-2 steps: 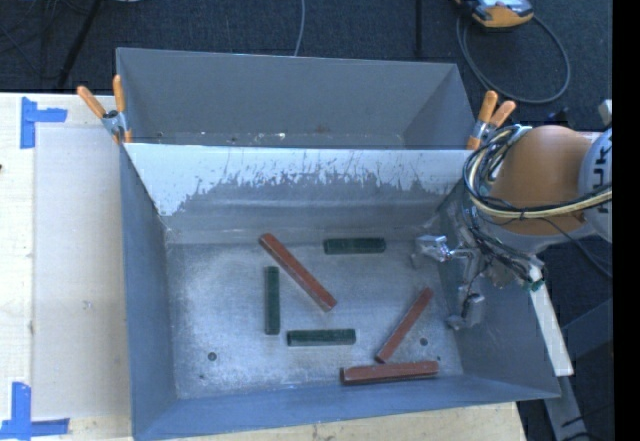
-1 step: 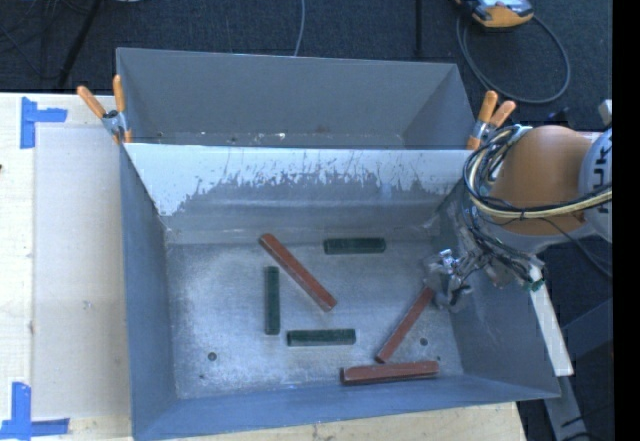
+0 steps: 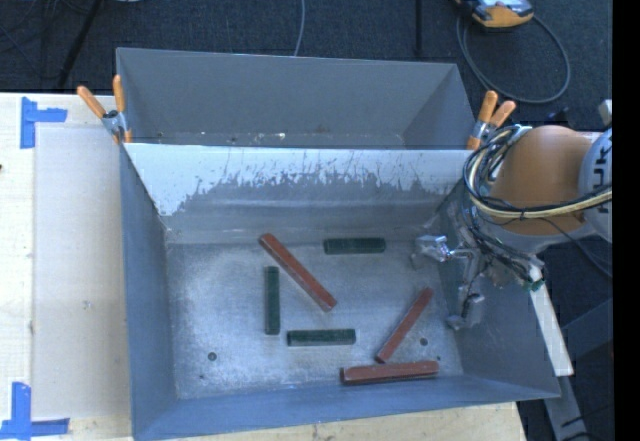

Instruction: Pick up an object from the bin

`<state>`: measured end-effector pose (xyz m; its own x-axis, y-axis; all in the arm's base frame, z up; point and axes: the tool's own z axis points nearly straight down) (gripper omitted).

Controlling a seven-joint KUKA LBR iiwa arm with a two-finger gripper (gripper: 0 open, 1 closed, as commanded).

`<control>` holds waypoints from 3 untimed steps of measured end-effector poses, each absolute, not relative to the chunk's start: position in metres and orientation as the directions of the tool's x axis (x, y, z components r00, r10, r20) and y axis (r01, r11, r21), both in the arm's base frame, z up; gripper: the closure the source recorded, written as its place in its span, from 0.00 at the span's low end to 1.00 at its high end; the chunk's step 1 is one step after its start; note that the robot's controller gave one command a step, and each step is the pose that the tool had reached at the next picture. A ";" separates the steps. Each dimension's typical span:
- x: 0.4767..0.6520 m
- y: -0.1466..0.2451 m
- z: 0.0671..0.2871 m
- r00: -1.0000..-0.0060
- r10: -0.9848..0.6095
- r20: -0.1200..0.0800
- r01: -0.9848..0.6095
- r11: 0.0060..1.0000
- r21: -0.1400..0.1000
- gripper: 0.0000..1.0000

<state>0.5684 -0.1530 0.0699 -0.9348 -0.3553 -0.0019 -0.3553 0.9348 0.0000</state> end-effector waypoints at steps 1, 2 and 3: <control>0.568 -0.153 0.070 -0.935 -0.356 -0.002 -0.356 0.935 0.000 1.00; 0.568 -0.153 0.070 -0.934 -0.356 -0.002 -0.356 0.934 0.000 0.00; 0.568 -0.153 0.070 -0.934 -0.356 -0.002 -0.356 0.934 0.000 1.00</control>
Offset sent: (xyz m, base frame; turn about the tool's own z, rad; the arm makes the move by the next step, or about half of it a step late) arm 0.0000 0.0000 0.0000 0.0000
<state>0.5683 -0.1532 0.0700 -0.9344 -0.3563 -0.0017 -0.3563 0.9344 -0.0003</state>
